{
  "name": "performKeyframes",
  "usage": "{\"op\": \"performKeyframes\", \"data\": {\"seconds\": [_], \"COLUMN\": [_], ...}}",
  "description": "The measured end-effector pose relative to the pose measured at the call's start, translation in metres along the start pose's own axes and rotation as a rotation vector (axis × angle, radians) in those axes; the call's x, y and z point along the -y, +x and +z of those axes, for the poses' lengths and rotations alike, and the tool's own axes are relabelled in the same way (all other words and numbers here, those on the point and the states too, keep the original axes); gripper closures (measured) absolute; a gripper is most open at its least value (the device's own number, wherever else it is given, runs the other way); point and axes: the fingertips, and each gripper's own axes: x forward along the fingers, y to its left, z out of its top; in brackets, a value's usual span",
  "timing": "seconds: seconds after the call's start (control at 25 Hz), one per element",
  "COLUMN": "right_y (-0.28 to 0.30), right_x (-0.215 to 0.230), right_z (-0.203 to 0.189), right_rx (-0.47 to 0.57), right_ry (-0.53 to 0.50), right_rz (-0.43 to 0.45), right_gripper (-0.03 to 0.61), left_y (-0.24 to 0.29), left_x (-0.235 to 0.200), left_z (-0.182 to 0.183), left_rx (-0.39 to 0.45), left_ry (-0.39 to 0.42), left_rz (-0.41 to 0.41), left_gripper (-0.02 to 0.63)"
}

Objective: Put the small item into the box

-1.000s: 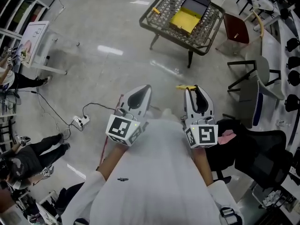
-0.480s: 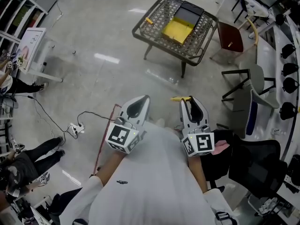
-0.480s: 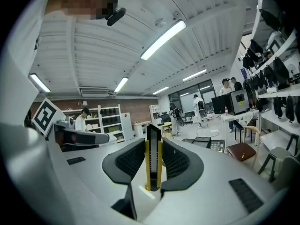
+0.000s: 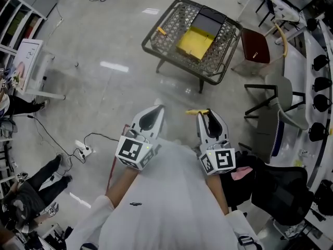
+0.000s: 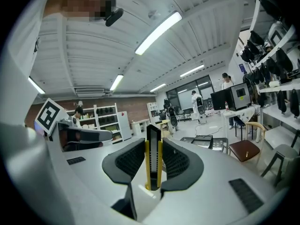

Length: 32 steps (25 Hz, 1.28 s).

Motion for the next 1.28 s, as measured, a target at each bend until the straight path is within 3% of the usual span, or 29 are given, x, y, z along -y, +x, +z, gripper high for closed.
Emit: {"op": "performKeyframes", "data": {"seconds": [0.44,0.8,1.04,1.28], "right_y": [0.147,0.251,0.281,0.300], "right_x": [0.039,0.063,0.081,0.108], "right_z": [0.051,0.075,0.079,0.081], "right_rx": [0.006,0.017,0.002,-0.021], "right_ry": [-0.029,-0.034,-0.033,-0.038], "right_rz": [-0.125,-0.238,-0.252,-0.209], "right_gripper": [0.471,0.471,0.471,0.471], "left_y": [0.107,0.182,0.215,0.243], "left_x": [-0.108,-0.195,-0.208,-0.207], "left_z": [0.050,0.099,0.112,0.118], "left_rx": [-0.069,-0.058,-0.059,-0.062], "left_ry": [-0.016,-0.003,-0.012,0.000], "left_rz": [-0.111,-0.185,-0.207,-0.175], "left_gripper": [0.612,0.612,0.612,0.612]}}
